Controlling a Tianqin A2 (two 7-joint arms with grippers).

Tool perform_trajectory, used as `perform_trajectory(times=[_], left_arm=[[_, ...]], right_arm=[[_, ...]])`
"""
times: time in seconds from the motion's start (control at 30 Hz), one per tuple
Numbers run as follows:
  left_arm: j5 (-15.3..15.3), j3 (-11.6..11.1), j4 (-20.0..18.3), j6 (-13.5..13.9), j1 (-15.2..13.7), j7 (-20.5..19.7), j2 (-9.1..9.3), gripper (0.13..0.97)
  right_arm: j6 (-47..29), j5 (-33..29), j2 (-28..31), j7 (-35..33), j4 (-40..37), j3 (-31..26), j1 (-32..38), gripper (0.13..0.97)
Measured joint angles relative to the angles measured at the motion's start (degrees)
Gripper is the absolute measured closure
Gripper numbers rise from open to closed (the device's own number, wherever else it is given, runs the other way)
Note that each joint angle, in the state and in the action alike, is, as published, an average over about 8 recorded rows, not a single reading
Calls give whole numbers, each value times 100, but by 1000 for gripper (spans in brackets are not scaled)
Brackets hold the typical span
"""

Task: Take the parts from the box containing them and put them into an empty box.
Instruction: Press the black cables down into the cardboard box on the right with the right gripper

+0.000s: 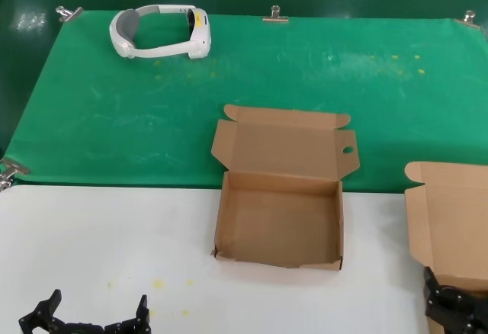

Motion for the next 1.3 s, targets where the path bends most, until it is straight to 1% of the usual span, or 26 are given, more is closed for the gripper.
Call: perform_trajectory(times=[1.3], left_arm=[[0,0,0,0,0,0,0,132]], right_arm=[[0,0,0,0,0,0,0,129]])
